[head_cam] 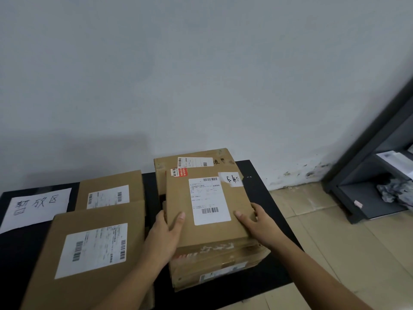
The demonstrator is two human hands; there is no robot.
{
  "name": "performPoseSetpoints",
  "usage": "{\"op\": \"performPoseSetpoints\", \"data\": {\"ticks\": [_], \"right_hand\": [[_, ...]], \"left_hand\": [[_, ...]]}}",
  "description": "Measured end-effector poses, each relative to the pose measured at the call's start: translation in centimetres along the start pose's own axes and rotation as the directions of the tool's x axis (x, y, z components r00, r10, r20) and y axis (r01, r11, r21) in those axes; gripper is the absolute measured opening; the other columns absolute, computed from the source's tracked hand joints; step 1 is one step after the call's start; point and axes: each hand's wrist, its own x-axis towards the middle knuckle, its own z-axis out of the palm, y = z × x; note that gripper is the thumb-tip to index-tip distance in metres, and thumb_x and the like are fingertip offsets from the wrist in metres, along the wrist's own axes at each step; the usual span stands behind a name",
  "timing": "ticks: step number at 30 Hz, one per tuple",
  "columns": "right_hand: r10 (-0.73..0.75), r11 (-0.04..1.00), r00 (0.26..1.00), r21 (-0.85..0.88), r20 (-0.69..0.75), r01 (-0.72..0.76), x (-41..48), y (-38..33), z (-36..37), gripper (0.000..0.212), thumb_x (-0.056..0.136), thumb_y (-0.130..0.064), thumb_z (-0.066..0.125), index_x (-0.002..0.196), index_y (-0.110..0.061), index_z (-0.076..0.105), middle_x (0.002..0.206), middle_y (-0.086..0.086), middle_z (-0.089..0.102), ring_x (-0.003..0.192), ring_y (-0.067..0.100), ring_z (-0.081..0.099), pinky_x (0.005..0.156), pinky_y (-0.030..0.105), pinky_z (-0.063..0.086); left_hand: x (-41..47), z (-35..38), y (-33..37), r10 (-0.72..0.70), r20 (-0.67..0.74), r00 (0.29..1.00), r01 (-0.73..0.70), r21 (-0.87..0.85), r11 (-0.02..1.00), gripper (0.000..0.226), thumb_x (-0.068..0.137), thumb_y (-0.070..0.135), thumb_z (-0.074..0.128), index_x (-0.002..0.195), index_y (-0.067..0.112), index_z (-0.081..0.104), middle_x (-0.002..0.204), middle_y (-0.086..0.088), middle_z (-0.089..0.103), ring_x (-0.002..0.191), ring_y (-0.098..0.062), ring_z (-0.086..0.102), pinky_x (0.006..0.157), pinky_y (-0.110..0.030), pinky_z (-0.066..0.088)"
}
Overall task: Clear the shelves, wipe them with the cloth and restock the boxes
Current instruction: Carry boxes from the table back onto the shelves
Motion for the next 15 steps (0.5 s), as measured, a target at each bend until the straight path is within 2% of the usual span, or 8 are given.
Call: {"op": "performPoseSetpoints", "data": {"ticks": [3, 6, 9, 12, 15], "right_hand": [[-0.072, 0.996, 0.996, -0.062, -0.055, 0.069, -0.4, -1.1, -0.9, 0.087, 0.090, -0.061, 0.064, 0.157, -0.021, 0.028, 0.152, 0.003, 0.043, 0.124, 0.017, 0.052, 0.093, 0.032, 0.047], [-0.155, 0.973, 0.980, -0.193, -0.122, 0.129, -0.7, -2.8, -1.4, 0.074, 0.093, -0.053, 0.063, 0.154, -0.020, 0.036, 0.152, 0.002, 0.043, 0.123, 0.015, 0.051, 0.099, 0.033, 0.046], [-0.218, 0.934, 0.964, -0.317, -0.150, 0.162, -1.1, -4.9, -1.4, 0.064, 0.096, -0.052, 0.059, 0.150, -0.022, 0.041, 0.151, 0.002, 0.044, 0.127, 0.018, 0.052, 0.103, 0.039, 0.048], [-0.283, 0.902, 0.949, -0.375, -0.141, 0.214, -1.6, -7.2, -0.3, 0.059, 0.098, -0.050, 0.057, 0.148, -0.021, 0.045, 0.152, 0.003, 0.043, 0.128, 0.021, 0.053, 0.102, 0.040, 0.049], [-0.356, 0.859, 0.929, -0.427, -0.102, 0.282, -2.0, -9.5, 1.6, 0.052, 0.099, -0.050, 0.057, 0.145, -0.027, 0.048, 0.151, -0.002, 0.047, 0.124, 0.019, 0.057, 0.096, 0.037, 0.053]], "left_hand": [[-0.2, -1.4, 0.6, 0.073, -0.072, 0.995, -0.065, 0.106, 0.992, 0.075, 0.094, 0.065, 0.047, 0.154, 0.022, 0.031, 0.146, -0.003, 0.051, 0.127, -0.024, 0.054, 0.098, -0.041, 0.047], [-0.1, -3.5, 0.9, 0.157, -0.124, 0.980, -0.111, 0.316, 0.942, 0.061, 0.098, 0.060, 0.046, 0.146, 0.023, 0.043, 0.143, 0.000, 0.054, 0.126, -0.020, 0.055, 0.097, -0.039, 0.048], [0.0, -6.1, 0.6, 0.218, -0.155, 0.964, -0.149, 0.364, 0.919, 0.046, 0.099, 0.056, 0.049, 0.132, 0.025, 0.056, 0.123, 0.004, 0.064, 0.106, -0.011, 0.060, 0.083, -0.030, 0.049], [-1.0, -9.1, 0.3, 0.261, -0.187, 0.947, -0.165, 0.415, 0.895, 0.031, 0.101, 0.054, 0.047, 0.114, 0.030, 0.060, 0.095, 0.012, 0.061, 0.083, -0.004, 0.059, 0.075, -0.029, 0.052], [-2.5, -12.0, -0.5, 0.246, -0.236, 0.940, -0.120, 0.445, 0.887, 0.026, 0.100, 0.057, 0.045, 0.108, 0.037, 0.058, 0.090, 0.012, 0.064, 0.069, -0.006, 0.064, 0.068, -0.029, 0.058]]}}
